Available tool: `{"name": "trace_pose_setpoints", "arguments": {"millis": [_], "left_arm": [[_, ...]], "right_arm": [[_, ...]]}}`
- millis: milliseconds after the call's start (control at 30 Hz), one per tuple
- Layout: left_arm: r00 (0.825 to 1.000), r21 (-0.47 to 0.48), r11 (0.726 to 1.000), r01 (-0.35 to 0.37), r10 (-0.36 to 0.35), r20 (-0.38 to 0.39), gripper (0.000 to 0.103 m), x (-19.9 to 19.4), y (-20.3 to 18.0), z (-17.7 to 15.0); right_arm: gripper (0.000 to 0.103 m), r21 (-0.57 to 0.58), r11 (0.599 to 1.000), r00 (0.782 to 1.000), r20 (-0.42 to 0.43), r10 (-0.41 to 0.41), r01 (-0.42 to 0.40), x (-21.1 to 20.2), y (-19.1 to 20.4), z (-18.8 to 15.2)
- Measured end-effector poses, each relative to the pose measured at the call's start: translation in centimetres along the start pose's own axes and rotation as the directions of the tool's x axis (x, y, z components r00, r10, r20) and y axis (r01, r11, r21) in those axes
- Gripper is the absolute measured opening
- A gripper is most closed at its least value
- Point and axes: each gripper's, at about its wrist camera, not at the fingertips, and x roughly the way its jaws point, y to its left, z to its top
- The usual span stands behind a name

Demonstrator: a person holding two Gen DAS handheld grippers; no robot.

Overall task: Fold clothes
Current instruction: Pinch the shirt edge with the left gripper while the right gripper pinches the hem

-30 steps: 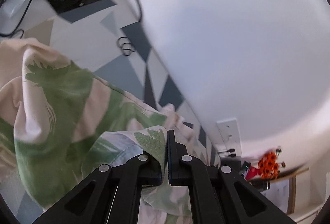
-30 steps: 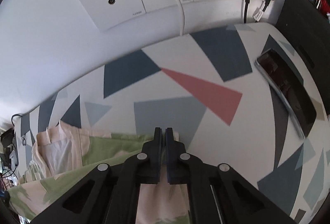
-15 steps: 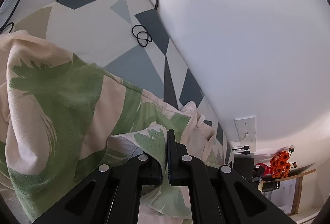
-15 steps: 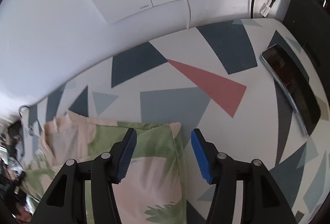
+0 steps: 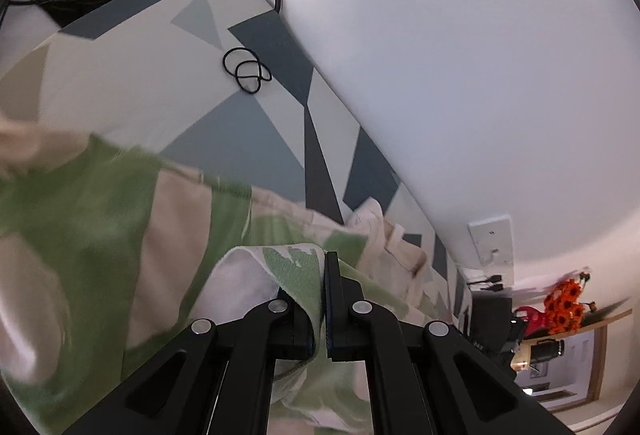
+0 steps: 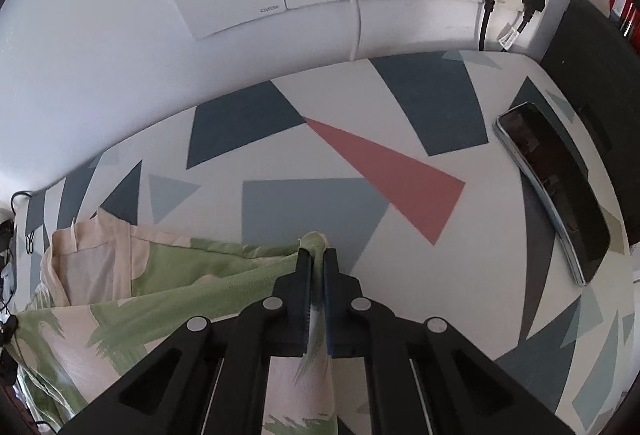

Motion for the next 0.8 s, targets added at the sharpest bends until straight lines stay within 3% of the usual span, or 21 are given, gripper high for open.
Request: {"name": "trace_pose_setpoints", "arguments": {"millis": [200,300,333,400,500,700,800], "left_arm": [[0.996,0.035,0.996,-0.079,0.08,-0.042,0.002,2.9,0.4,1.5],[0.98,0.117,0.985,-0.129,0.144,-0.135,0.003,5.0,0.3,1.7],[0.976,0.158,0.979,-0.13,0.154,-0.155,0.009,5.0,-0.2,1.9],[0.962,0.214,0.969,-0.124,0.17,-0.215,0.021,5.1,-1.3,2.5],[0.953,0.344,0.931,-0.119,0.204,-0.224,0.022,3.7,-3.9,3.3],[0.945,0.494,0.866,-0.081,0.224,-0.237,0.025,0.6,-6.5,2.9],[0.934,0.469,0.872,-0.138,0.272,-0.232,0.027,1.1,-5.3,3.8]], "right_arm": [[0.004,0.0,1.0,1.0,-0.002,-0.01,0.01,1.3,-0.2,0.0],[0.005,-0.024,1.0,1.0,0.006,-0.017,0.017,1.4,0.0,0.0],[0.006,-0.033,0.999,1.0,0.008,-0.016,0.017,1.3,0.0,0.0],[0.022,-0.025,1.0,1.0,0.016,-0.008,0.008,0.9,-0.2,0.0],[0.043,0.051,0.997,0.997,0.069,0.046,-0.05,-1.0,-1.7,0.1],[0.043,0.004,0.994,0.984,0.147,0.103,-0.105,-6.0,-2.7,-1.5],[0.043,-0.04,0.994,0.983,0.15,0.104,-0.099,-7.4,-2.7,-3.1]]}}
